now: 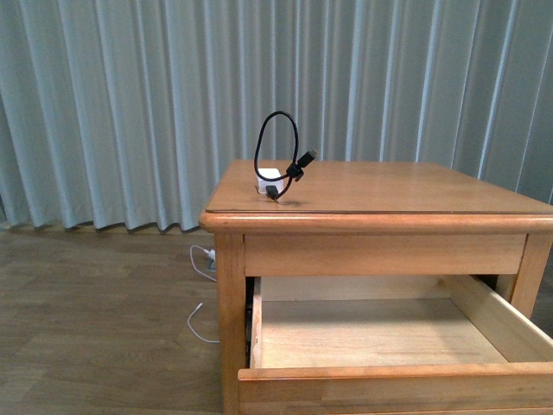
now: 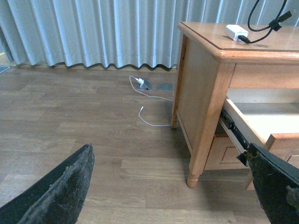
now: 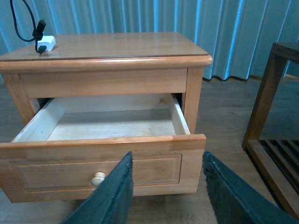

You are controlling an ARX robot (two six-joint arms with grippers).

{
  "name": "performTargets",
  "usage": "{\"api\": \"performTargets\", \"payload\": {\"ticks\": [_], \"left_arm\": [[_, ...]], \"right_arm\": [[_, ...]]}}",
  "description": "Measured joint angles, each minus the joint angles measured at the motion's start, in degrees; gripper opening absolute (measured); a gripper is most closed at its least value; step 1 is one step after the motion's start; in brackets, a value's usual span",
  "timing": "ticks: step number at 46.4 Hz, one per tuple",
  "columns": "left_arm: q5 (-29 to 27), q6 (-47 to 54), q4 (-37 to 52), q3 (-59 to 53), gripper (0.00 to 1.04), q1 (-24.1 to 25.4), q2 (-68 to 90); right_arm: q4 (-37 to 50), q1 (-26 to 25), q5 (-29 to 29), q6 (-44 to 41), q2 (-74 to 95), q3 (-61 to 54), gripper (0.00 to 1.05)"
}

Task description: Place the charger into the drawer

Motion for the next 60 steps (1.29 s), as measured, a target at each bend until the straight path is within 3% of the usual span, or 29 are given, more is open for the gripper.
{"api": "performTargets", "payload": {"ticks": [5,10,26,40,42,44,46,48,52,60], "left_arm": [[0.0,0.0,0.0,0.0,0.99,0.0,0.0],[0.0,0.0,0.0,0.0,0.99,0.0,0.0],[0.0,0.0,0.0,0.0,0.99,0.0,0.0],[0.0,0.0,0.0,0.0,0.99,0.0,0.0],[-0.4,-0.1,0.0,0.0,0.99,-0.1,0.1],[-10.5,-2.7,-3.9,1.3,0.99,-3.7,2.4],[-17.2,-5.2,-5.7,2.3,0.99,-6.8,5.2],[-20.9,-6.7,-6.0,3.1,0.99,-9.2,8.1],[-22.1,-7.3,-4.0,6.4,0.99,-12.8,15.1],[-17.9,-6.9,4.4,17.6,0.99,-14.3,32.9]], "right_arm": [[-0.1,0.0,0.0,0.0,0.0,0.0,0.29],[-0.2,0.0,0.0,0.0,0.0,0.0,0.02],[-0.2,0.0,0.0,-0.1,0.0,0.0,0.02],[-0.2,0.0,0.0,-0.2,0.0,0.0,0.49],[-0.2,0.0,0.0,-0.2,0.0,0.0,0.6],[-0.2,0.0,0.0,-0.2,0.0,0.0,0.7],[-0.2,0.0,0.0,-0.2,0.0,0.0,0.77],[-0.2,0.0,0.0,-0.2,0.0,0.0,0.85],[-0.2,0.0,0.0,-0.1,0.0,0.0,0.98],[-0.2,0.0,0.0,-0.1,0.0,0.0,0.97]]}}
